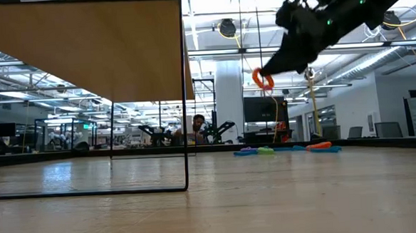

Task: Pick & Place Office Desk Supplies
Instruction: Put the orange spring rubber band into the bottom green bin on the shelf

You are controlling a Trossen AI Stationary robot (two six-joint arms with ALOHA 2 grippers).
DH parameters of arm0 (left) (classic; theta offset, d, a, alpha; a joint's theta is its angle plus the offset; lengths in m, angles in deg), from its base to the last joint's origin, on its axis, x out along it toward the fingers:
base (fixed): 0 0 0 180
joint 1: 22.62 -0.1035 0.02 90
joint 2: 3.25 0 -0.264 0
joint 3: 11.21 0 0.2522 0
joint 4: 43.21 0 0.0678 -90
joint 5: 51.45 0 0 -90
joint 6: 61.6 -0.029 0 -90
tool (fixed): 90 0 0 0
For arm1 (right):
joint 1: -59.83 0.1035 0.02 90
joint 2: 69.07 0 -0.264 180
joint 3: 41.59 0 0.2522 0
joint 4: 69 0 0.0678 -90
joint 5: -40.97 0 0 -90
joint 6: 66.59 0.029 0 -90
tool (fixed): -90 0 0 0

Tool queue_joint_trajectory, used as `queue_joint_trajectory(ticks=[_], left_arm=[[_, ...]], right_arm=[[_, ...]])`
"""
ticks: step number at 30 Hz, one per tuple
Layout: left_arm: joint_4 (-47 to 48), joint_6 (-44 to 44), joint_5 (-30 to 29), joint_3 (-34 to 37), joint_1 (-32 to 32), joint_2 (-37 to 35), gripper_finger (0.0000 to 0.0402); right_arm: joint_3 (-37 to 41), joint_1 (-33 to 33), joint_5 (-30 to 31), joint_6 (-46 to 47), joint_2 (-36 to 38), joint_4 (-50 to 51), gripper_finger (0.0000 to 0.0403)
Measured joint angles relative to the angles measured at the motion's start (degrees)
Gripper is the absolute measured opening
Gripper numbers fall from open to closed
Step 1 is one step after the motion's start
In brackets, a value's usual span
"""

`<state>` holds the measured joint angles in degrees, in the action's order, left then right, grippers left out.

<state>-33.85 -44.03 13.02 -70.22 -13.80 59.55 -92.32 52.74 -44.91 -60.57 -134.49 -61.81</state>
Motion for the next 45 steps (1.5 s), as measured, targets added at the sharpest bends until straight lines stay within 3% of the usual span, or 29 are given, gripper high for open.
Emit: queue_joint_trajectory(ticks=[5,8,16,21,25,32,45], left_arm=[[-9.02,-1.39,1.63,0.11,-0.37,4.58,0.0280],[-15.50,-2.27,5.55,0.09,-0.55,8.31,0.0280],[-28.82,-7.35,16.40,0.09,-0.55,16.39,0.0280],[-32.73,-10.45,16.87,-0.18,-0.55,18.43,0.0280],[-32.28,-11.48,15.54,-2.10,-1.16,19.46,0.0280],[-23.36,-12.93,17.13,-7.91,-1.79,20.86,0.0280],[-22.33,-18.65,21.48,-16.34,-1.77,29.44,0.0280]], right_arm=[[-0.02,4.32,-0.02,-1.67,0.33,-4.93,0.0020],[-0.02,6.52,-0.65,-3.00,0.33,-7.84,0.0021],[-0.04,10.21,-10.01,-3.80,0.33,-19.13,0.0021],[-0.04,11.94,-16.16,-3.80,0.35,-26.43,0.0021],[-0.07,12.91,-17.92,-4.20,0.37,-29.95,0.0022],[-0.07,13.22,-17.90,-5.21,0.35,-30.70,0.0022],[-0.09,13.22,-17.94,-4.97,0.37,-30.51,0.0022]])
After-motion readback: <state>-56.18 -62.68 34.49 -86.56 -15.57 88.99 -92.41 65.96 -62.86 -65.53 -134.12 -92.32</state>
